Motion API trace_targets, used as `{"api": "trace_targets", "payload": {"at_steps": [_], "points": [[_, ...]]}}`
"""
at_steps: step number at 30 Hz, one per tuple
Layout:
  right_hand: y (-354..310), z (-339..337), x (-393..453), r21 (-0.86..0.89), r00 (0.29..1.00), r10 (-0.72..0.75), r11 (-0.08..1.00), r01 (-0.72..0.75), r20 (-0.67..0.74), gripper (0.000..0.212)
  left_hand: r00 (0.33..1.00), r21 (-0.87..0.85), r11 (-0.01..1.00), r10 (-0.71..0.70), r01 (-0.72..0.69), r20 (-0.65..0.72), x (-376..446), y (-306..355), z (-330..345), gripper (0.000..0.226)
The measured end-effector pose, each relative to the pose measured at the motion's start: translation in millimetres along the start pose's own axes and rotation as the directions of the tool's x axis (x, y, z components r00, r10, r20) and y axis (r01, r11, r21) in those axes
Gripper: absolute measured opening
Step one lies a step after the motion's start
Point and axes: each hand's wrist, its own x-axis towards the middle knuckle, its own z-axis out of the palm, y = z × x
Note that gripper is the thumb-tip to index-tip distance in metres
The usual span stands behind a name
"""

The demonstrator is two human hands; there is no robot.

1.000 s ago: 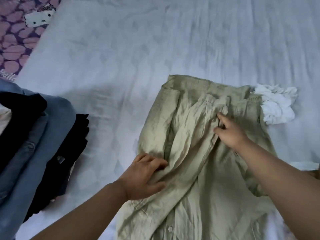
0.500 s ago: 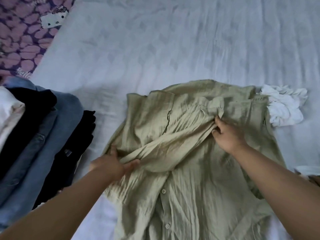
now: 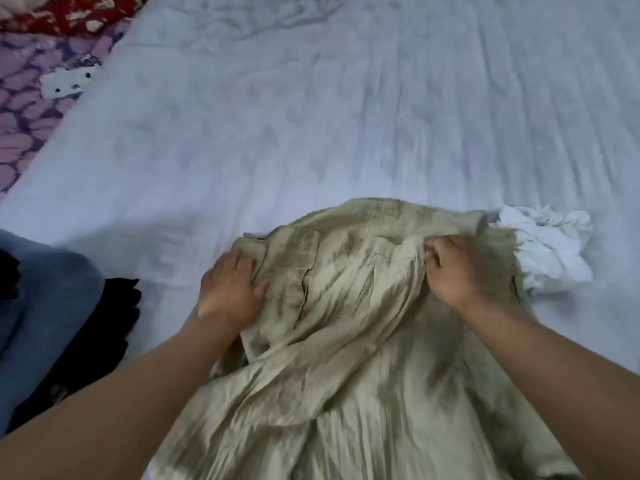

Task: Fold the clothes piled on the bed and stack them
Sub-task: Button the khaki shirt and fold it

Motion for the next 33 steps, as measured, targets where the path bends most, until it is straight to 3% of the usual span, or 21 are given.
{"api": "trace_targets", "payload": {"at_steps": [4,7,10,11,13,15,16,20,23,25,27,28,30,33], "points": [[19,0,24,-0.170,0.993,0.101,0.981,-0.090,0.056,0.049,0.999,0.055,0.998,0.000,-0.003,0.047,48,4,7,0.069],[28,0,43,-0.240,0.967,0.176,0.962,-0.129,0.186,0.092,0.998,-0.010,1.000,-0.009,0.010,0.068,74,3,3,0.090],[27,-3,59,-0.250,0.939,0.226,0.955,-0.161,0.260,0.115,0.992,-0.121,0.993,0.005,0.011,0.124,91,-1,-3,0.077],[25,-5,63,-0.246,0.926,0.249,0.952,-0.180,0.283,0.111,0.985,-0.168,0.986,0.004,0.025,0.170,92,-2,-5,0.063],[19,-9,65,-0.285,0.904,0.262,0.944,-0.167,0.337,0.071,0.971,-0.183,0.983,0.029,0.016,0.238,90,-3,-7,0.033],[14,-13,64,-0.314,0.930,0.173,0.947,-0.066,0.325,0.022,0.981,-0.151,0.987,0.087,-0.061,0.172,86,-7,-10,0.022],[13,-16,64,-0.301,0.954,0.099,0.954,-0.010,0.285,0.013,0.991,-0.147,0.986,0.097,-0.084,0.088,85,-10,-14,0.023],[9,-34,75,-0.320,0.984,-0.178,0.933,0.166,-0.006,0.013,0.970,-0.026,0.998,0.042,-0.050,-0.239,88,-13,-47,0.011],[4,-40,85,-0.242,0.959,-0.198,0.959,0.146,-0.205,0.016,0.930,0.041,0.999,-0.016,0.034,-0.366,97,-13,-58,0.011],[2,-34,88,-0.197,0.978,-0.119,0.977,0.084,-0.172,0.024,0.939,0.028,0.995,-0.085,0.100,-0.333,99,-13,-54,0.014],[4,-27,84,-0.141,0.995,-0.051,0.989,0.039,-0.086,0.033,0.963,0.019,0.993,-0.109,0.117,-0.248,96,-15,-40,0.042],[9,-23,79,-0.109,0.998,-0.027,0.994,0.021,-0.057,0.037,0.970,0.015,0.996,-0.082,0.088,-0.229,92,-14,-33,0.059],[25,-21,68,-0.067,0.999,0.017,0.998,-0.020,-0.049,0.043,0.978,0.010,1.000,-0.012,0.014,-0.207,82,-5,-19,0.067],[54,-22,49,0.015,0.995,0.066,0.998,-0.065,-0.072,0.023,0.983,-0.089,0.986,0.128,-0.140,-0.130,62,24,-11,0.073]]}}
